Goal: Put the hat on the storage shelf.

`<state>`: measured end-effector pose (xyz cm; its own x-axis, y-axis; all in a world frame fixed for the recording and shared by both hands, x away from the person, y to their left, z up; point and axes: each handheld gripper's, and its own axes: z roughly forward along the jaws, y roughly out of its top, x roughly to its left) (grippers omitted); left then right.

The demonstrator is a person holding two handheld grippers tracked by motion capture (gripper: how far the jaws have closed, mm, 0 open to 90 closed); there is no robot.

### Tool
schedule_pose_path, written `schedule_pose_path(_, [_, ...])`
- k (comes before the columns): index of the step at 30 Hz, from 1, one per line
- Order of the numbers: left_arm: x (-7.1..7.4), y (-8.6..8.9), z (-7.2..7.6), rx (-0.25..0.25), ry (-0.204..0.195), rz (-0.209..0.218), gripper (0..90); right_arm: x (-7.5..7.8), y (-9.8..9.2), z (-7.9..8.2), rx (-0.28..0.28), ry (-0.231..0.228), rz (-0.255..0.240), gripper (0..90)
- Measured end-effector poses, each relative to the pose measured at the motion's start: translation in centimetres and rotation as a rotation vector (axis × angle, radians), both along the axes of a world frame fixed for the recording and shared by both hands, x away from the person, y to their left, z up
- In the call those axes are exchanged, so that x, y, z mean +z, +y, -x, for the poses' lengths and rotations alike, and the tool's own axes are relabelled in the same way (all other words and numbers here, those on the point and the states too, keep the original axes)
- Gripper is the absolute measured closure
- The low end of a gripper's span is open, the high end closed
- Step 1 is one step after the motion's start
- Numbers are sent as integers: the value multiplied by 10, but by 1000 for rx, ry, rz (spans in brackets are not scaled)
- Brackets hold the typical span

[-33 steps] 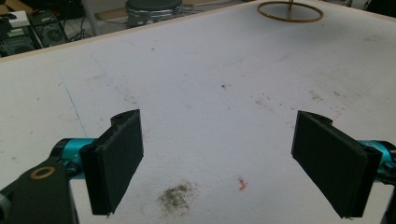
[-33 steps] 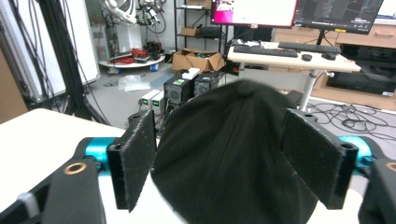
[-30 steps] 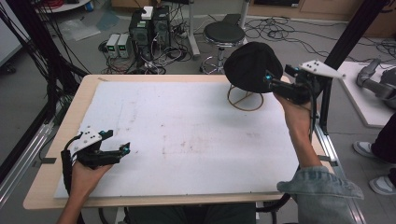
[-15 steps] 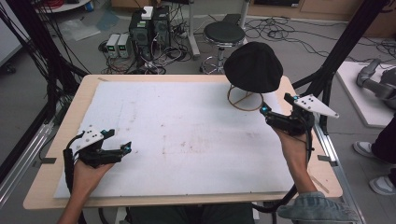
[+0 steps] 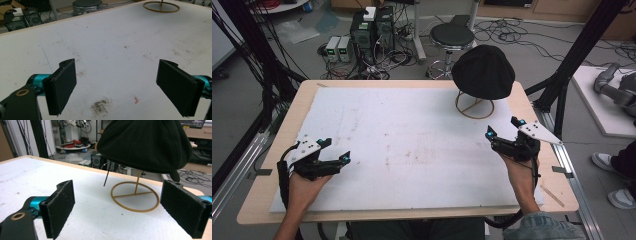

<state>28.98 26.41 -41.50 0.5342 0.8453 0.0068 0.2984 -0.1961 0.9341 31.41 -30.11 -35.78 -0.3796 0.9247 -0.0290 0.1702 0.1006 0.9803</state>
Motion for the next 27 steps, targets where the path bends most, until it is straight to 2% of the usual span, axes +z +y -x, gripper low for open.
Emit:
schedule_pose_path(3, [-1,0,0,4,-1,-5,168,-7,-1,2,-1,-7,-5,123])
schedule_pose_path(16, [-4,1,-1,17,3,-12,168,-45,5,3,-2,50,18,123])
schedule_pose_path(17, [-4,1,-2,16,3,-11,168,-47,6,3,-6,64,14,123])
schedule_pose_path(27, [-5,1,-2,20,7,-9,167,-49,7,3,2,67,21,123])
